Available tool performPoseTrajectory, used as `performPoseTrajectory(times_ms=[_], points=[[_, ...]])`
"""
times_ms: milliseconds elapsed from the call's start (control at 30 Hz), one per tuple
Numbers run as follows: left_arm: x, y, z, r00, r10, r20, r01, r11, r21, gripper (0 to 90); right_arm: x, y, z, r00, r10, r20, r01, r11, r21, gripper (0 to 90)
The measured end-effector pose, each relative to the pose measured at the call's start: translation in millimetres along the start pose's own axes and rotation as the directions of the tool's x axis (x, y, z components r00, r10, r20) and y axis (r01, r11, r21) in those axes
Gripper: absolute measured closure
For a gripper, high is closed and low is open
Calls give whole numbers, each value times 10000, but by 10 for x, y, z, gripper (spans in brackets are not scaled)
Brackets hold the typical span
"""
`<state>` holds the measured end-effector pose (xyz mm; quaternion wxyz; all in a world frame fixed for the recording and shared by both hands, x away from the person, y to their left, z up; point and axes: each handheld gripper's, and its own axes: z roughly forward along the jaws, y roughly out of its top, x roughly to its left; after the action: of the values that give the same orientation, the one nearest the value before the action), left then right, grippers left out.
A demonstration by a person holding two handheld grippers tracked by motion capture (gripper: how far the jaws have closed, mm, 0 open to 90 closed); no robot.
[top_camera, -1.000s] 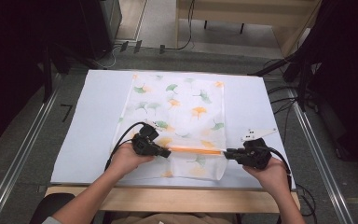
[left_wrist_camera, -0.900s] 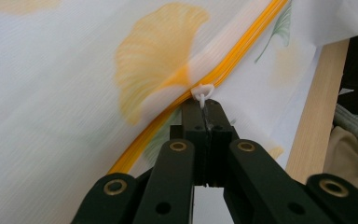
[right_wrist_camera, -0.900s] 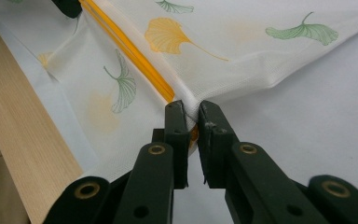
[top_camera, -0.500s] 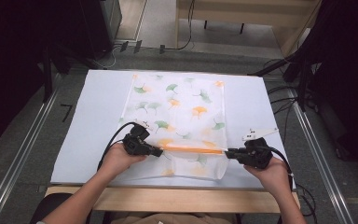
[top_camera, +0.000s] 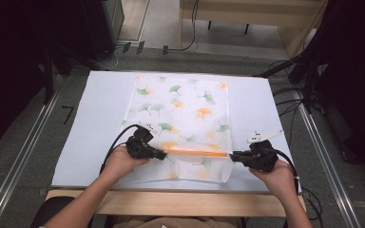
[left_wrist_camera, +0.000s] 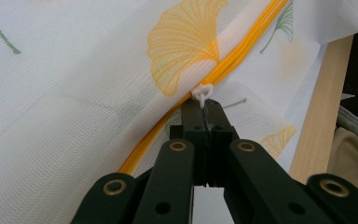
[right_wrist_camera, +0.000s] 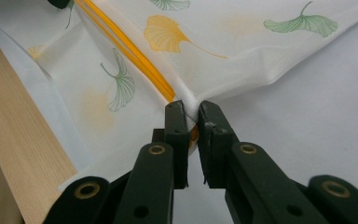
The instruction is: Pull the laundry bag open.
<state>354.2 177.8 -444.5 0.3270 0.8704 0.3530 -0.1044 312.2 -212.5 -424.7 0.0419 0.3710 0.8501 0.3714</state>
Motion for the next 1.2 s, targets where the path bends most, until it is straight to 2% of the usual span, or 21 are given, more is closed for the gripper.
performPoseTrajectory(times_ms=[333,467,633,833,1200], points=[[9,-14,-3,9999,144,-31,-143,9999,79,900,-13,0,1,10000,-49,-60,49,10000,-18,845],[25,-33,-33,10000,0,-50,0,10000,49,900,-21,-2,6,10000,-33,-88,33,10000,40,845],[56,-104,-114,9997,47,-252,-47,10000,12,900,-30,1,2,9999,-72,-111,72,10000,32,844],[132,-187,-214,9993,-219,-308,218,9998,-25,900,-50,10,11,9999,-66,-98,67,9999,110,844],[138,-198,-199,9988,-327,-356,327,9995,18,900,-64,23,40,9998,-51,-170,55,9997,248,844]])
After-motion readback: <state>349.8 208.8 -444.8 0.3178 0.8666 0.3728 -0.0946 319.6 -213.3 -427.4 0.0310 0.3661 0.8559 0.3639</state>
